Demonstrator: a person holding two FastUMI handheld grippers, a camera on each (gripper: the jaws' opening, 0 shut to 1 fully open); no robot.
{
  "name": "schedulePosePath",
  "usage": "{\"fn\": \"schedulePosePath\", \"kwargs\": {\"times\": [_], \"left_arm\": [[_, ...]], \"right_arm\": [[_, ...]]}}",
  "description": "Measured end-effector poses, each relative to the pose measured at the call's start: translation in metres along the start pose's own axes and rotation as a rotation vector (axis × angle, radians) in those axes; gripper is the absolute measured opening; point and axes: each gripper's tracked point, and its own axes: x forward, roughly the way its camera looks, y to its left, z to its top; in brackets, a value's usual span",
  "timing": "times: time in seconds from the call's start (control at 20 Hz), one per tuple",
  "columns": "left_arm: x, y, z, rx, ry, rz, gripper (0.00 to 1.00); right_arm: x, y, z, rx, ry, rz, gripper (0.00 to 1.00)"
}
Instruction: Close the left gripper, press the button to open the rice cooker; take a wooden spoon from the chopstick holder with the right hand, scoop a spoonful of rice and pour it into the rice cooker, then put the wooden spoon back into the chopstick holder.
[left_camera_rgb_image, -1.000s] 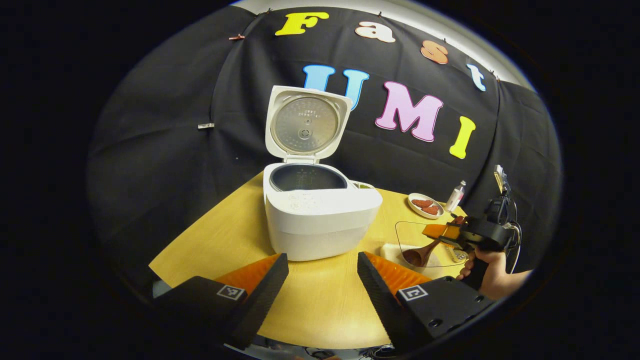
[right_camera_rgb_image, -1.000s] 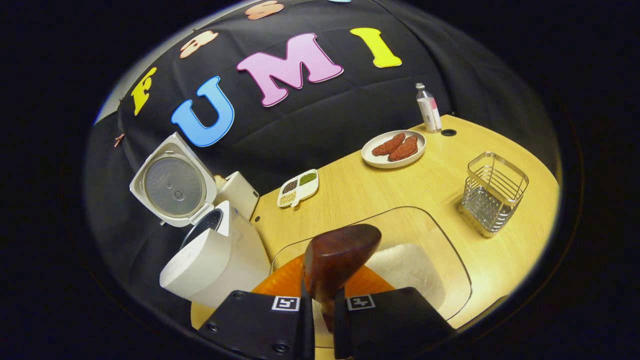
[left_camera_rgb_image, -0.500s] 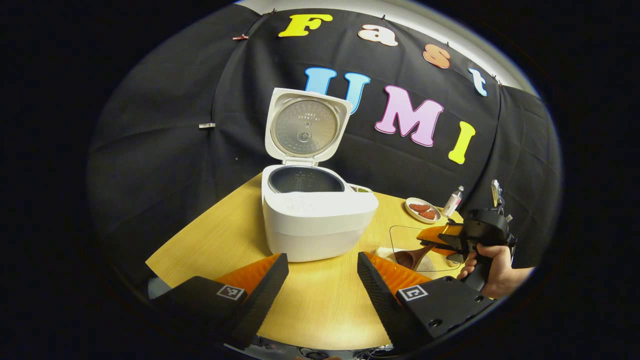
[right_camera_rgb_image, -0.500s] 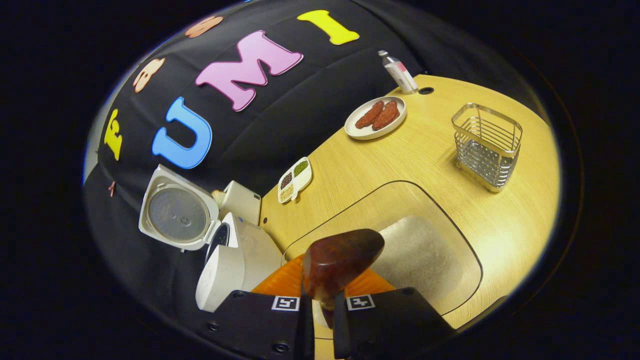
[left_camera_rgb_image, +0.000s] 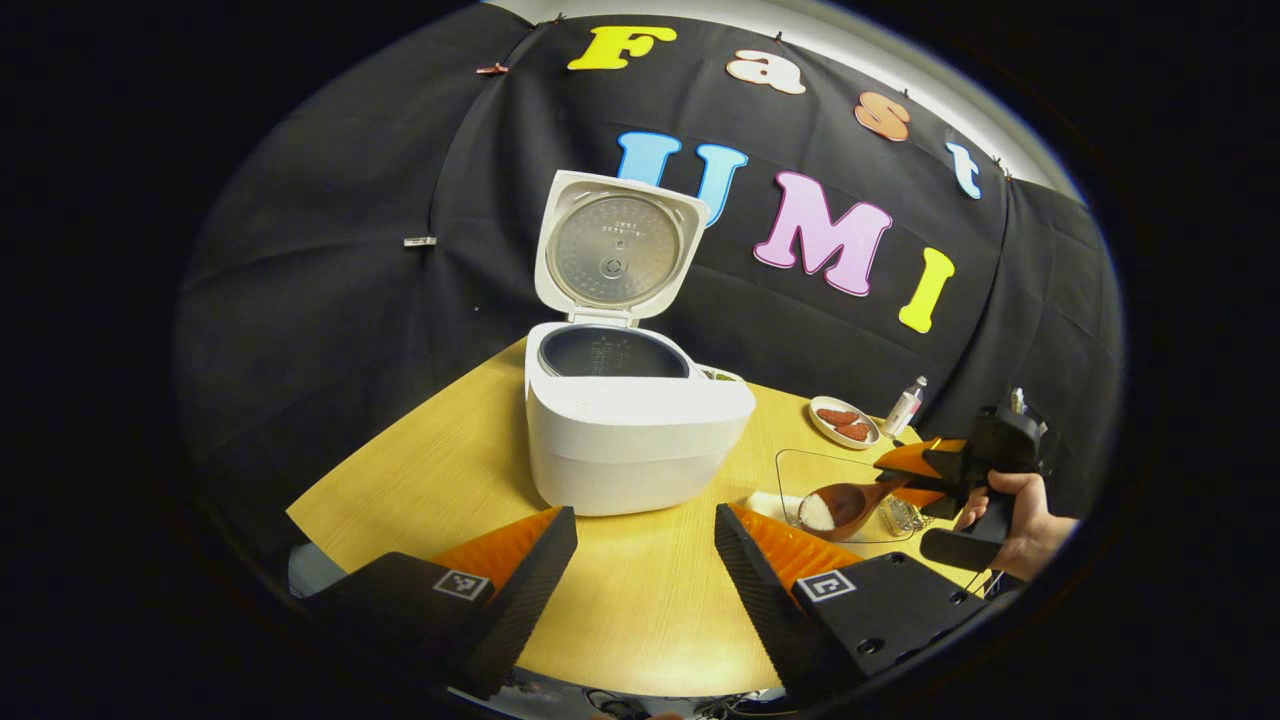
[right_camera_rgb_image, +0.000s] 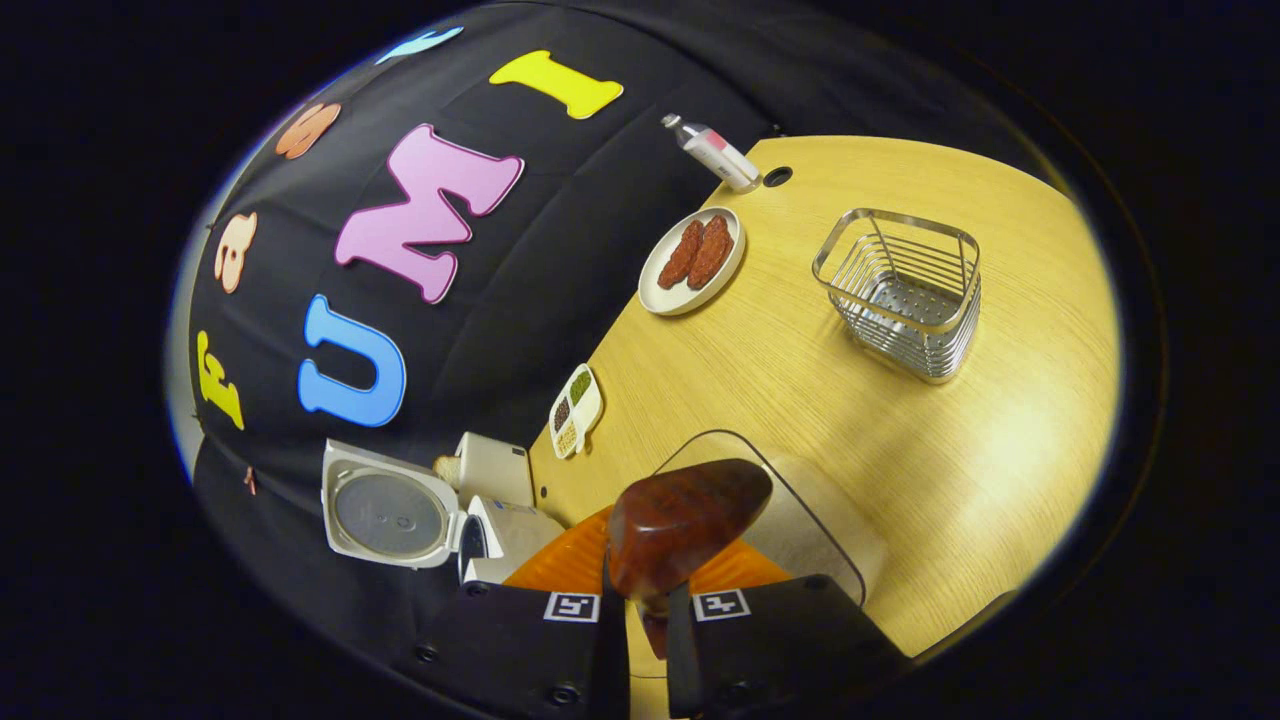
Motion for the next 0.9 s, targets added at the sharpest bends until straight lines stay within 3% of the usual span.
{"fn": "schedulePosePath", "kwargs": {"times": [0.4,0.6,0.9], "left_arm": [[-0.007,-0.011,0.004,0.006,-0.017,-0.006,0.96],[-0.010,-0.010,0.000,-0.010,-0.017,0.000,0.96],[-0.016,-0.006,0.007,-0.056,-0.030,0.001,0.96]], "right_arm": [[-0.019,0.037,0.024,0.153,-0.005,0.062,0.19],[-0.020,0.077,0.020,0.247,0.035,0.116,0.19],[-0.008,0.141,0.008,0.187,0.048,0.191,0.19]]}}
